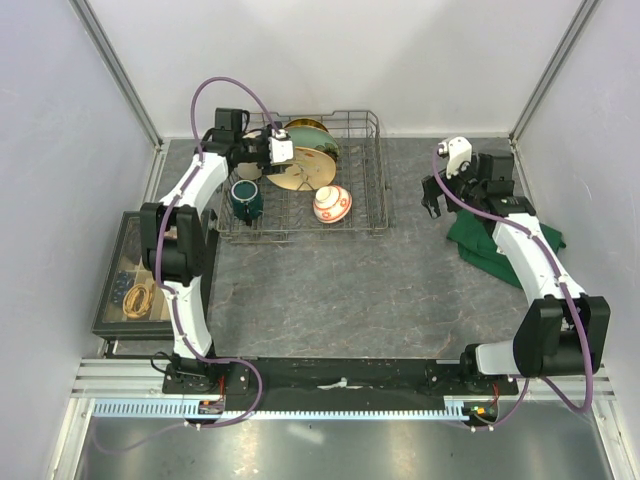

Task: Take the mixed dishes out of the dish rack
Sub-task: Pick up the plate from the dish rack.

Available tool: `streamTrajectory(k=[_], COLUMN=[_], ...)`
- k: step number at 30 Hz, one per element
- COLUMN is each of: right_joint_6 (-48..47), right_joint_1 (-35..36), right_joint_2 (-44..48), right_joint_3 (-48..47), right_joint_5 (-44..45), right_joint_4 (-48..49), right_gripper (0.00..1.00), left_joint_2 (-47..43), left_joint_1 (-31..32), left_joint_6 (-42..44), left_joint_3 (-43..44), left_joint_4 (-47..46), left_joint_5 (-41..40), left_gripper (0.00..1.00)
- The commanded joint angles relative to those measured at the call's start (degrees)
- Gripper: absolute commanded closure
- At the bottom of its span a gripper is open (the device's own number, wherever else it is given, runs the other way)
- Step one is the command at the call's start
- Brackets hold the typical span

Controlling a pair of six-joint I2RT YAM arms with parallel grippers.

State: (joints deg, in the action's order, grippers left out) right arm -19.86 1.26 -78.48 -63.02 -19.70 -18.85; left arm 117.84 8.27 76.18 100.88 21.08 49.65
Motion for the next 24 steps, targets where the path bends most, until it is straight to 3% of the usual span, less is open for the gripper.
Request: streamTrajectory(k=[1, 9, 24], right_joint_6=[-1.23, -1.85, -2.64], right_joint_1=[-0.11, -0.03, -0.11], right_joint_2=[-0.18, -0.54, -0.8], right_joint_3=[0.8, 1.59, 2.91], right_joint_5=[-1.39, -1.13, -0.95], right_joint_4=[2.5, 2.86, 3.47], right_gripper=[0.02, 0.02, 0.02], left_joint_2=[0.02, 0.2, -1.56], left_joint_1=[0.34, 0.87, 1.57], left_joint_6=[3.09, 3.62, 5.21], left_joint_3=[0.37, -0.07, -4.02], left_joint_4=[-0.16, 0.8, 1.42], left_joint_5=[1.15, 0.98, -0.16], left_gripper=[0.24, 0.34, 0.36])
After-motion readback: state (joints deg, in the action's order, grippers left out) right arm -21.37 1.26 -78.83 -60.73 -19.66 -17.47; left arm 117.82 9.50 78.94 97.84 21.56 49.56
